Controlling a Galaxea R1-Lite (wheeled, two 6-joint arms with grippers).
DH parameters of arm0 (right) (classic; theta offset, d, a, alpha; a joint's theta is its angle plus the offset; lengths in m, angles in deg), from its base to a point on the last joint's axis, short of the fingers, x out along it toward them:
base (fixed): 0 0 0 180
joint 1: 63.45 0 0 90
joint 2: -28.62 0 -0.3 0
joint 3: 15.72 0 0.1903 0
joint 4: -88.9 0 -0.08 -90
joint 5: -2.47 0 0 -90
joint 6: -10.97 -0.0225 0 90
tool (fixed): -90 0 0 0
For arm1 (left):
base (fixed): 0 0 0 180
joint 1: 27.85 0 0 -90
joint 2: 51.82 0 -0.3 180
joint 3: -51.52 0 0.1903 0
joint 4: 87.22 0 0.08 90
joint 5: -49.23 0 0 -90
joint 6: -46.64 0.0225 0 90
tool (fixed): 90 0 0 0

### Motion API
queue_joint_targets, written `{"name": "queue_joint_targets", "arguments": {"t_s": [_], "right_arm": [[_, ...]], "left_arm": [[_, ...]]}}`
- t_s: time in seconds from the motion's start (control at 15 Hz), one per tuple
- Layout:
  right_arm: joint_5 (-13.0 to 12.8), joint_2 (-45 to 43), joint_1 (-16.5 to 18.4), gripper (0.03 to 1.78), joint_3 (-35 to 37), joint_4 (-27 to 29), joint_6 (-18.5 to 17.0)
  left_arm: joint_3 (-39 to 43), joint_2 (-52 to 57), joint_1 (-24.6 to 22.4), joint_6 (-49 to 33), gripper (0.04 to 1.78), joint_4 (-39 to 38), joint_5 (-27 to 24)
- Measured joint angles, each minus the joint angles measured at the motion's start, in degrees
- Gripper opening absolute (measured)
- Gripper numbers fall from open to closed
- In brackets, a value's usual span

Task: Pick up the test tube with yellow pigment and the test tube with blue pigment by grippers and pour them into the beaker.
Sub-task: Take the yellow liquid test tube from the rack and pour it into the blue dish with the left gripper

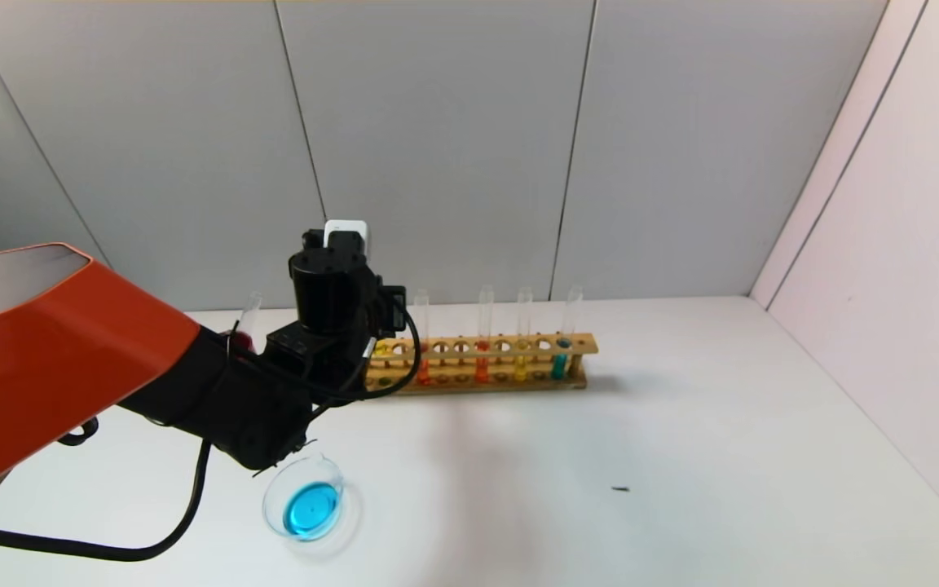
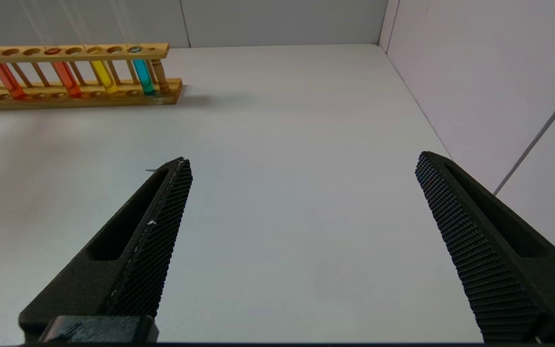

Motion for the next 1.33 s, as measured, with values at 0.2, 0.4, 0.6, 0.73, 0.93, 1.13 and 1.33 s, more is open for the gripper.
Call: {"name": "queue_joint_targets", "arguments": {"t_s": [0.2,0.4,0.6,0.73,0.93,1.13,1.33], "right_arm": [[0.0,0.0,0.0,1.7,0.0,0.0,0.0],[0.0,0.0,0.0,1.7,0.0,0.0,0.0],[0.0,0.0,0.0,1.7,0.0,0.0,0.0],[0.0,0.0,0.0,1.7,0.0,0.0,0.0],[0.0,0.0,0.0,1.7,0.0,0.0,0.0],[0.0,0.0,0.0,1.7,0.0,0.0,0.0],[0.0,0.0,0.0,1.7,0.0,0.0,0.0]], "left_arm": [[-1.5,0.7,-0.2,-0.1,0.31,2.0,0.0],[-3.4,1.7,-0.3,-0.1,0.31,4.2,0.2],[-6.0,3.4,-0.4,0.0,0.31,8.2,0.2],[-8.0,5.1,-0.2,0.0,0.31,11.0,0.1],[-10.3,8.9,0.0,0.0,0.31,16.0,0.1],[-11.0,13.6,-0.2,0.0,0.31,23.1,0.1],[-10.3,18.7,-0.2,-0.3,0.31,30.4,0.1]]}}
